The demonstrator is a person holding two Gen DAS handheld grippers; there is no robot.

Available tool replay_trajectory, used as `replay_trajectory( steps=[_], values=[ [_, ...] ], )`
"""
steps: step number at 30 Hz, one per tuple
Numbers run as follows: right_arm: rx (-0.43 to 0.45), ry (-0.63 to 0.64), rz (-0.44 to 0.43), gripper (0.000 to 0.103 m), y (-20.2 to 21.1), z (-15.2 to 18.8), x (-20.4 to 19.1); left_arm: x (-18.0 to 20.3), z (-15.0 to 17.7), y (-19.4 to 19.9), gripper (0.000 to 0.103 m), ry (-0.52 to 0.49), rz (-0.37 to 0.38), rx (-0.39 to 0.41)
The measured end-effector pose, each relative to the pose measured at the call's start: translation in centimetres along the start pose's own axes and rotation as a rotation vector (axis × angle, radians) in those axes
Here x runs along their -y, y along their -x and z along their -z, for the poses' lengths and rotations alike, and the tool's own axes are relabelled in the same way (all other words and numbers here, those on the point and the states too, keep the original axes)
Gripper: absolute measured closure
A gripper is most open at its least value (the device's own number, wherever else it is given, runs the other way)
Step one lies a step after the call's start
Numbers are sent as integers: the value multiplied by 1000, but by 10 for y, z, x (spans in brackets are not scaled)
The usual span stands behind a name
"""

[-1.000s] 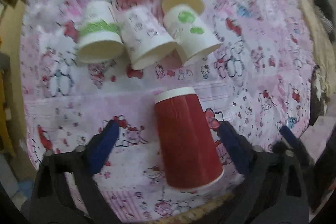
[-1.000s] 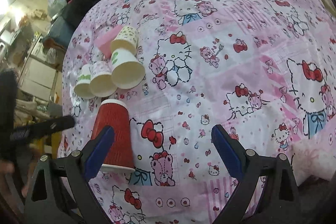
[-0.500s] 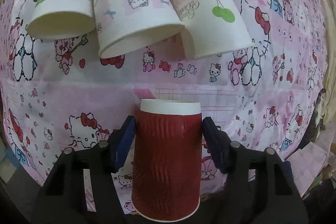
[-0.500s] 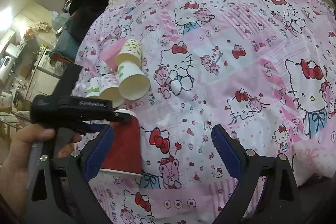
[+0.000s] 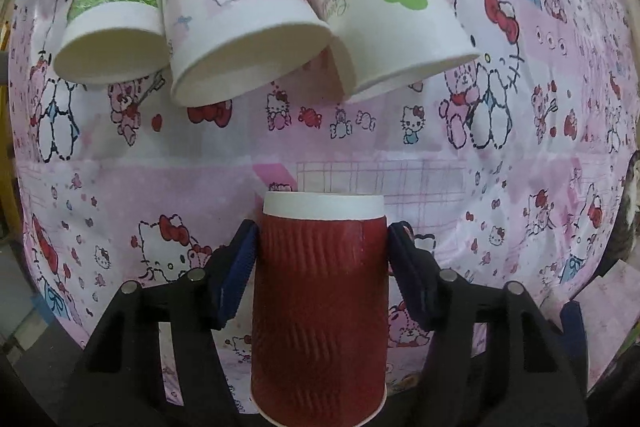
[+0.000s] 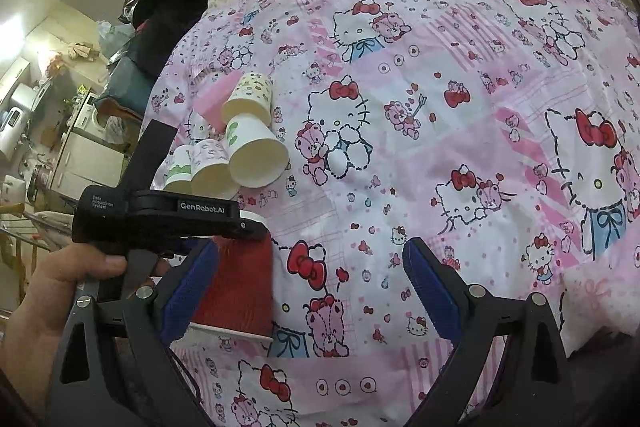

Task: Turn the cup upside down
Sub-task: 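Grasp the red cup with the left gripper while the right gripper releases it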

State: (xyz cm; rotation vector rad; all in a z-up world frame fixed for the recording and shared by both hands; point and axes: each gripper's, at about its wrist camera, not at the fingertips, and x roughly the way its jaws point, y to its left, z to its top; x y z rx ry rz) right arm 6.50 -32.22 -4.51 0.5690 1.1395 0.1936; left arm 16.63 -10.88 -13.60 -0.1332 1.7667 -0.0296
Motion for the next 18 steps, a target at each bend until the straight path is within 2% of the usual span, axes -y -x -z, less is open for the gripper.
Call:
replay_trajectory(
  steps=[12,18],
  values=[
    [-15,7,-10,7,-3,1,-1,-34,17,36,42,25,31,53],
    [-76,8,-36,7,-18,8,-4,-58,34,50,42,37,53,98]
  ],
)
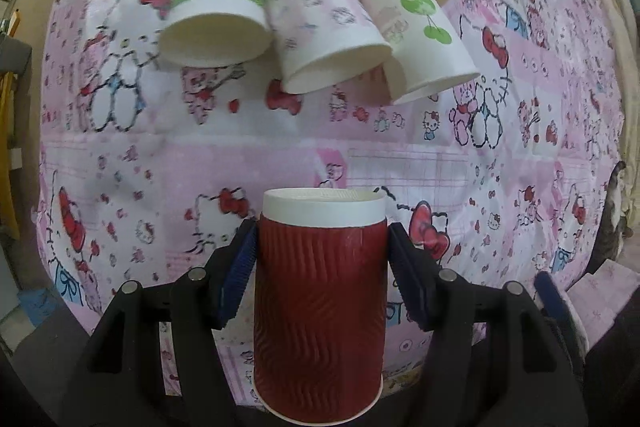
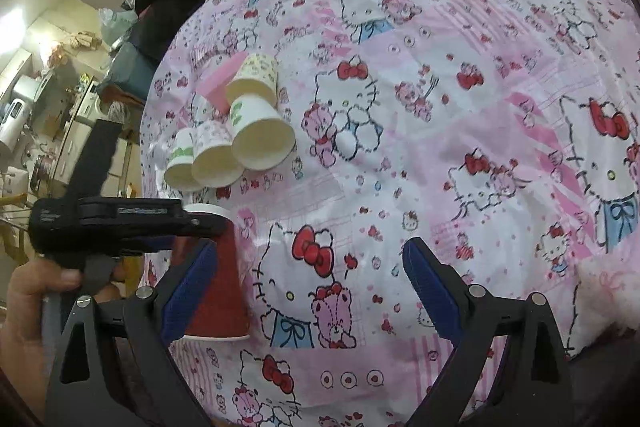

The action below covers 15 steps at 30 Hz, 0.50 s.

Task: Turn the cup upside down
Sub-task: 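Grasp the red cup with the left gripper while the right gripper releases it, then rotate the red cup with the left gripper so its rim faces down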

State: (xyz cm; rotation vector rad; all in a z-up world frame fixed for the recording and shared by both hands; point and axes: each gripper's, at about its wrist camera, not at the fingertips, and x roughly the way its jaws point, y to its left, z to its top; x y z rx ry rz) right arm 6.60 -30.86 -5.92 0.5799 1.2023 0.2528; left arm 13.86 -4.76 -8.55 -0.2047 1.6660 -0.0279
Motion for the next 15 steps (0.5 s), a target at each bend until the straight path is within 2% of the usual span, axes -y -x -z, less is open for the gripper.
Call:
replay_trajectory(
  steps=[5,10,15],
  values=[
    [-35,43,-36,7,-9,10,-12,-12,4,9,42,7,22,30],
    [-183,111,-134,7,-40,24,-35,-22,6,17,42,-2,30,50],
    [-249,168,-169,7,-62,34,-59,-30,12,20,42,3,48,56]
  ],
)
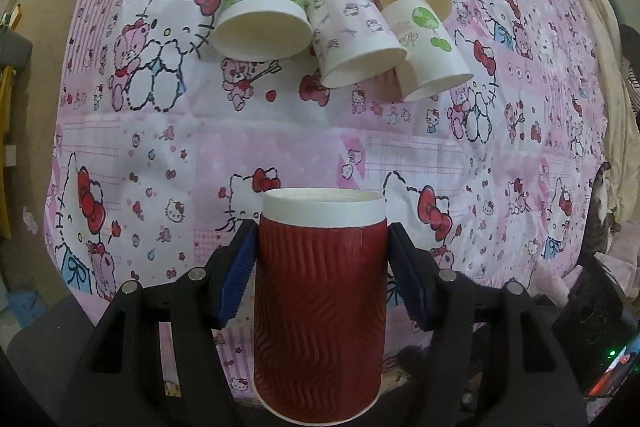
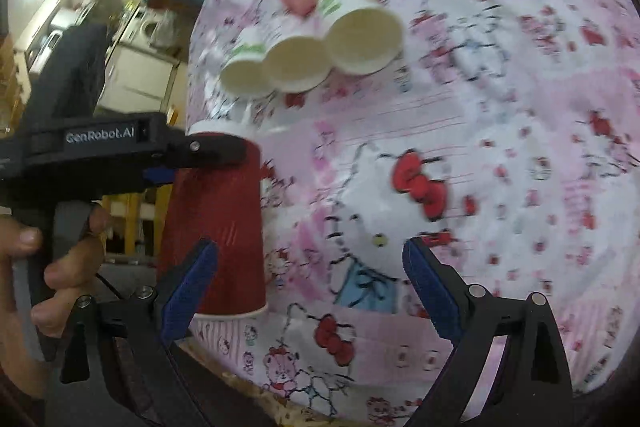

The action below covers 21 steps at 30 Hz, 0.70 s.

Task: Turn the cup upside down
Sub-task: 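Rotate the red cup with the left gripper so its rim faces down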

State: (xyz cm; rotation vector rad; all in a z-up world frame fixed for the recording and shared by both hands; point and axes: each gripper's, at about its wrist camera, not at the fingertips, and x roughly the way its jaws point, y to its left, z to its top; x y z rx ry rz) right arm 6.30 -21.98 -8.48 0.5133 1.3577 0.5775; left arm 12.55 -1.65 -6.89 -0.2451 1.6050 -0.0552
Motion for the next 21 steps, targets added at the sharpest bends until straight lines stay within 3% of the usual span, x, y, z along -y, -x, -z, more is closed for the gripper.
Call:
replay_trajectory(
  steps=[9,18,21],
  values=[
    [-87,86,-104,7,-19,8,-24,4,-3,6,42,-15,12,14],
    [-77,71,83,7,-32,3,-7,28,11,37,42,-111,16,72],
    [-75,47,102,7,-35,-4,1,31,18,45,42,-141,-14,90]
  ],
)
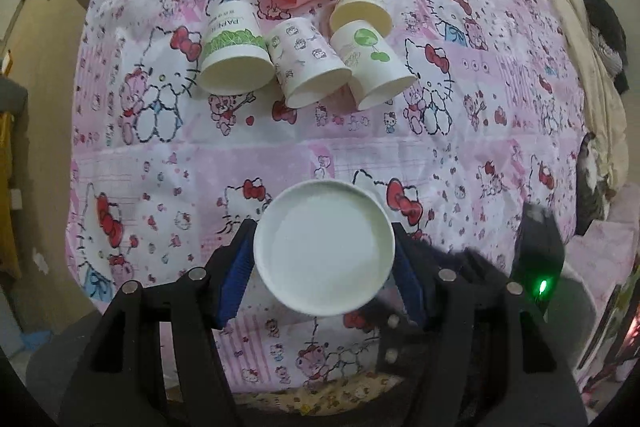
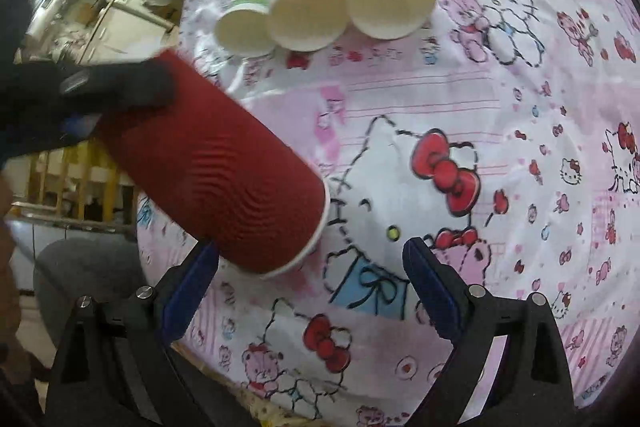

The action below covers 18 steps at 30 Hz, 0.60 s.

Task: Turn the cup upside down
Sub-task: 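Rotate the red cup with the left gripper so its rim faces down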

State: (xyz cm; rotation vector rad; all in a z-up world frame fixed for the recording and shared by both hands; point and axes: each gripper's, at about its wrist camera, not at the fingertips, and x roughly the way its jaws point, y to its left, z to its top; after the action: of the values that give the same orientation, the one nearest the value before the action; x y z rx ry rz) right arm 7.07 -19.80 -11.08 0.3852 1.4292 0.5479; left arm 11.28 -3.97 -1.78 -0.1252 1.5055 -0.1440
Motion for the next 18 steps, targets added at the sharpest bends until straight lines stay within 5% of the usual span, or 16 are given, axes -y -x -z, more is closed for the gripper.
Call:
replay_trajectory(
  steps=[6,11,18],
  values=[
    [39,-9,-23,7,14,-7,0,-5,-5,3,42,22,-52,24],
    [191,-88,31,7,59,2,21,-4,-13,1,42,34,-107,71],
    [320,-209,-23,6,105,15,56,6,-29,-21,42,50,-124,64]
  ],
)
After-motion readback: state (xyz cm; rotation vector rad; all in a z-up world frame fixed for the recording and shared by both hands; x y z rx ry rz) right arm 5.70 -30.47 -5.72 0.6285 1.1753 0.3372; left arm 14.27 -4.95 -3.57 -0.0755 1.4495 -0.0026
